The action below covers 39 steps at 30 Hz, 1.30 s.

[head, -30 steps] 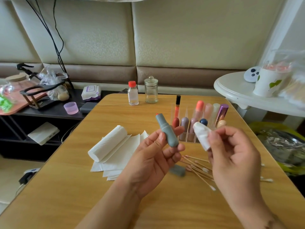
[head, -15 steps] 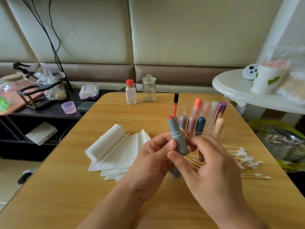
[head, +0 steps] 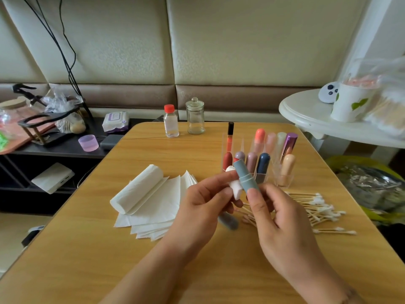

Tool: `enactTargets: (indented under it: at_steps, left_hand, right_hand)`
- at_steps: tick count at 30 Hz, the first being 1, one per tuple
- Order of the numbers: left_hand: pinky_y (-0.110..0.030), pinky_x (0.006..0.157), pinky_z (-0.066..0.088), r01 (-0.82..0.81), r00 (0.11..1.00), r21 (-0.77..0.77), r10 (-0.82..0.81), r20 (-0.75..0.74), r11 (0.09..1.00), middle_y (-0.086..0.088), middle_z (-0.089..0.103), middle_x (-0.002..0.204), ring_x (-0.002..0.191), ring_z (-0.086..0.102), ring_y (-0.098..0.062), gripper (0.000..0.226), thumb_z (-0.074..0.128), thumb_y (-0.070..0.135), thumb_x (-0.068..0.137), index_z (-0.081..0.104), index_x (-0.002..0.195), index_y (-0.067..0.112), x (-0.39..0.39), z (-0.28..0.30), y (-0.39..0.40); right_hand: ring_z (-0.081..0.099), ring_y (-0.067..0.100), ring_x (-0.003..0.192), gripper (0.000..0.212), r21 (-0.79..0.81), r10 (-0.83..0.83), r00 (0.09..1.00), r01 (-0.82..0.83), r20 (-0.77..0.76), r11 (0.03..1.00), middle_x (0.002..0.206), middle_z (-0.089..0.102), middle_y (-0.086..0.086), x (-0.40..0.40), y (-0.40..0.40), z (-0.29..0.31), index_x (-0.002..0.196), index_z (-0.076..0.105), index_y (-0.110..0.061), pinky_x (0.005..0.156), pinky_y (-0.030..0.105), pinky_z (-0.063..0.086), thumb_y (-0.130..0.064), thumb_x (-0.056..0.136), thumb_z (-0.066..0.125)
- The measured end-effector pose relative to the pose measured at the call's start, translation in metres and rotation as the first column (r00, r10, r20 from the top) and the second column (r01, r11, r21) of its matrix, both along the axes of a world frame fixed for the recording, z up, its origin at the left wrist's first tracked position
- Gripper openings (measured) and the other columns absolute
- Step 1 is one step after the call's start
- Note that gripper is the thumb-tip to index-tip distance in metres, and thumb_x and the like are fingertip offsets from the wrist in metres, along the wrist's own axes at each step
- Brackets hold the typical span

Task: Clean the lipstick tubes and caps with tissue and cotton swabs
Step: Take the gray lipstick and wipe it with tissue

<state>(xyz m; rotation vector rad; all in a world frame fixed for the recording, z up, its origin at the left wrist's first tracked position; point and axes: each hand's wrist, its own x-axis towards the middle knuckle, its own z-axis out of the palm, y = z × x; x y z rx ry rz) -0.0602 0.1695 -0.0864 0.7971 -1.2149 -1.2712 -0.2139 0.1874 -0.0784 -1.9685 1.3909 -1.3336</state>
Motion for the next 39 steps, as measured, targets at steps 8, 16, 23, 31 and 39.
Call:
enactTargets:
  at_steps: [8, 16, 23, 31, 39]
  left_hand:
    - [-0.027, 0.069, 0.047, 0.094, 0.979, 0.057, -0.081, -0.189, 0.994, -0.012, 0.057, 0.079, 0.071, 0.052, -0.019, 0.057, 0.070, 0.017, 0.080, 0.053, 0.135, 0.015, 0.001, 0.007, 0.002]
    - [-0.019, 0.059, 0.040, 0.002, 0.996, -0.052, 0.003, 0.089, 0.999, -0.001, 0.052, 0.072, 0.066, 0.044, -0.010, 0.030, 0.047, 0.040, 0.096, 0.067, 0.096, 0.018, -0.009, 0.007, 0.011]
    - [-0.020, 0.058, 0.045, -0.027, 0.992, -0.140, 0.044, 0.122, 0.990, -0.006, 0.053, 0.070, 0.064, 0.052, -0.011, 0.038, 0.048, 0.047, 0.097, 0.065, 0.106, 0.013, -0.010, 0.008, 0.014]
    - [-0.024, 0.064, 0.048, 0.011, 1.000, -0.152, -0.007, 0.028, 0.988, -0.002, 0.063, 0.075, 0.069, 0.060, -0.019, 0.038, 0.060, 0.048, 0.090, 0.065, 0.096, 0.010, -0.005, 0.013, 0.015]
    - [-0.030, 0.066, 0.048, 0.064, 0.997, -0.106, -0.067, -0.024, 0.992, -0.005, 0.061, 0.074, 0.071, 0.057, -0.025, 0.039, 0.066, 0.055, 0.084, 0.069, 0.091, 0.017, -0.001, 0.016, 0.016]
  right_hand:
    - [0.063, 0.009, 0.070, 0.040, -0.037, 0.007, 0.996, -0.010, -0.090, 0.999, 0.078, 0.062, -0.015, 0.001, 0.000, -0.004, 0.096, 0.061, -0.034, 0.057, 0.028, 0.050, -0.061, 0.098, 0.032]
    - [0.055, 0.012, 0.067, 0.033, -0.289, -0.198, 0.878, 0.071, -0.436, 0.955, 0.084, 0.054, -0.010, 0.000, 0.005, 0.005, 0.096, 0.061, -0.024, 0.046, 0.027, 0.044, -0.047, 0.100, 0.038]
    - [0.052, 0.015, 0.064, 0.032, -0.339, -0.195, 0.853, 0.023, -0.484, 0.941, 0.081, 0.054, -0.005, 0.002, 0.010, 0.008, 0.091, 0.061, -0.018, 0.048, 0.021, 0.035, -0.041, 0.099, 0.040]
    - [0.051, 0.010, 0.064, 0.032, -0.171, 0.058, 0.936, -0.124, -0.348, 0.978, 0.081, 0.050, -0.013, -0.001, 0.009, 0.005, 0.092, 0.058, -0.023, 0.053, 0.028, 0.046, -0.047, 0.100, 0.040]
    - [0.051, 0.005, 0.060, 0.028, 0.070, 0.352, 0.932, -0.347, -0.085, 0.935, 0.069, 0.055, -0.016, -0.007, 0.010, 0.014, 0.090, 0.065, -0.026, 0.056, 0.012, 0.033, -0.044, 0.100, 0.047]
